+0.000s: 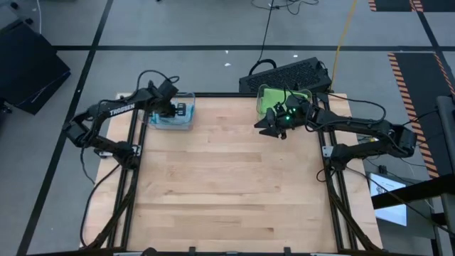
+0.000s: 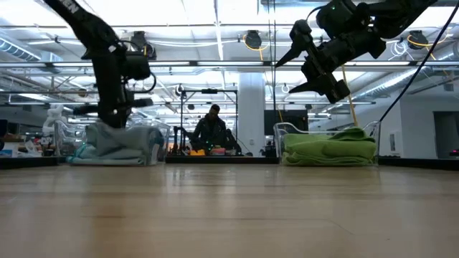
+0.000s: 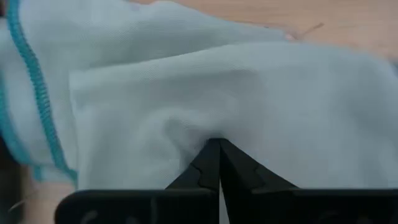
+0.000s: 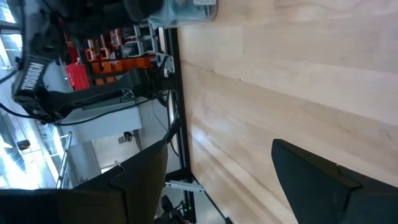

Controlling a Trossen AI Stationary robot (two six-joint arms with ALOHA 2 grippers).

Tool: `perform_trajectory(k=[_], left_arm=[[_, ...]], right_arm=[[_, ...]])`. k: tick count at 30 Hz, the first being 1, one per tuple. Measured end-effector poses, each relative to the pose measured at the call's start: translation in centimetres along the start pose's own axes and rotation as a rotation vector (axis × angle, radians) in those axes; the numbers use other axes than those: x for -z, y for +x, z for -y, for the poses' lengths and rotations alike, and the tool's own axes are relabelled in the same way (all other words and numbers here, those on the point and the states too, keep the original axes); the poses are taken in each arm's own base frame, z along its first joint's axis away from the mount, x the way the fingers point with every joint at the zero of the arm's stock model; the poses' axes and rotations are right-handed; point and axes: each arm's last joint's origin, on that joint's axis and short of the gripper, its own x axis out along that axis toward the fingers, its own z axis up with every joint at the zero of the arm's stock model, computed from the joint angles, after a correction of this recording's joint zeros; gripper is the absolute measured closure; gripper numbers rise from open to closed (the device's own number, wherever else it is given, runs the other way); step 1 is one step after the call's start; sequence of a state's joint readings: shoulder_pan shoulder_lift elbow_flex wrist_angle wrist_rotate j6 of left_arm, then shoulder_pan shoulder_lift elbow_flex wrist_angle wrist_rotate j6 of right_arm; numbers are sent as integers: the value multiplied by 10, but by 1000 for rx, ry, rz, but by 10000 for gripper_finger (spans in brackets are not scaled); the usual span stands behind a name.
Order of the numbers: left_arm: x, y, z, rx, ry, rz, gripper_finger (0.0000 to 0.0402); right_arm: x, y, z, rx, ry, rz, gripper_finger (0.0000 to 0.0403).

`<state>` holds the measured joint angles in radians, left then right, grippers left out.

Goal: Sort microfiber towel by color & place in baskets
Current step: Stack the blue towel on top of the blue towel in the left transparent bin

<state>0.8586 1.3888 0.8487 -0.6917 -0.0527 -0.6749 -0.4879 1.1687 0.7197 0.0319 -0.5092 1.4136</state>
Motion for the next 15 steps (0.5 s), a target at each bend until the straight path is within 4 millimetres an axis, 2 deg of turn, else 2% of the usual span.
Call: perform_trajectory(k=[2, 5, 11, 15], left_arm=[[1, 7, -3, 12, -9, 19, 394], [-3, 6, -3, 27, 51, 40, 398], [-21, -25, 12, 59, 155, 95, 398], [-19, -44, 16, 10, 133, 8, 397]], right_arm=[[-3, -2, 0, -5, 2, -6, 124], [-7, -5, 1, -11, 6, -8, 124], [-15, -9, 3, -15, 23, 3, 124], [-17, -11, 3, -13, 24, 13, 124]])
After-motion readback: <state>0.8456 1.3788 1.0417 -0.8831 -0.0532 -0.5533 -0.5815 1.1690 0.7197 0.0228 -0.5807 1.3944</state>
